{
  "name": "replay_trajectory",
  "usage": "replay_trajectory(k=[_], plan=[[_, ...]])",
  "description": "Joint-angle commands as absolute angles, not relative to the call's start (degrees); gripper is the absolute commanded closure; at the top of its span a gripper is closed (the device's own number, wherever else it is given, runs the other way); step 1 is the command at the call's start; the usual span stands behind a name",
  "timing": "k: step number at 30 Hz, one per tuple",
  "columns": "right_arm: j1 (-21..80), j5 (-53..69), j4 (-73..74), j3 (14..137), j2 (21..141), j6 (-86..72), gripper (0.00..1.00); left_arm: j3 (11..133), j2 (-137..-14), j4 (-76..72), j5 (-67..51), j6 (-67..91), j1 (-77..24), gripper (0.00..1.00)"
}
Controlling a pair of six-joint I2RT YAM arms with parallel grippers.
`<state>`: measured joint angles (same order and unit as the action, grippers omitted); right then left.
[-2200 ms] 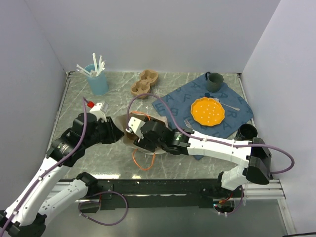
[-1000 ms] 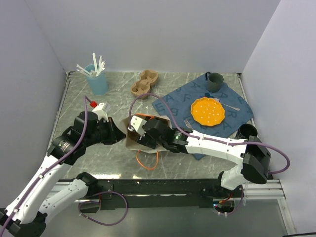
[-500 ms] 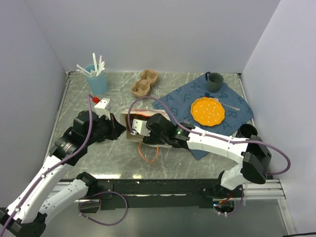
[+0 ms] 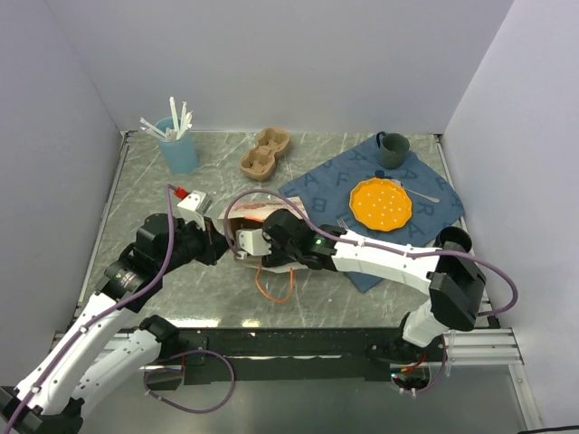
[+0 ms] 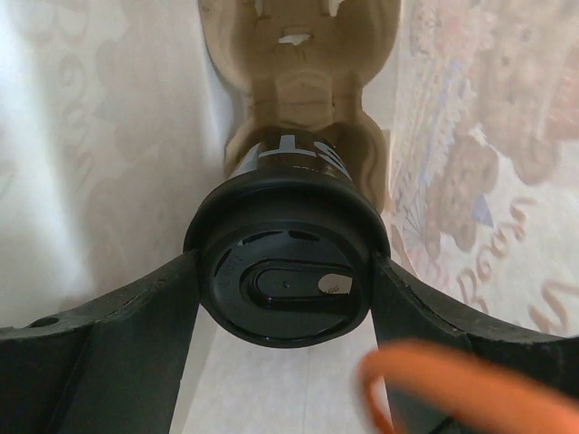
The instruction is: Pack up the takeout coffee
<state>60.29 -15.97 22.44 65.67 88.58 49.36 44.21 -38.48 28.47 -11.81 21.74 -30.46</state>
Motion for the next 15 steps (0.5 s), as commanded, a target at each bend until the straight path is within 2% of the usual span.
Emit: replay_trajectory(k=[1, 15], plan=[[59.2, -13.5, 17.1, 69.0, 91.0, 53.4, 0.5, 44.6, -38.2, 24.7, -14.8, 20.6, -30.6, 0.99], [56.9, -16.0, 7.1, 68.0, 94.2, 53.8, 0.52, 45.6, -39.5, 25.5, -16.8, 22.8, -30.5, 0.99]])
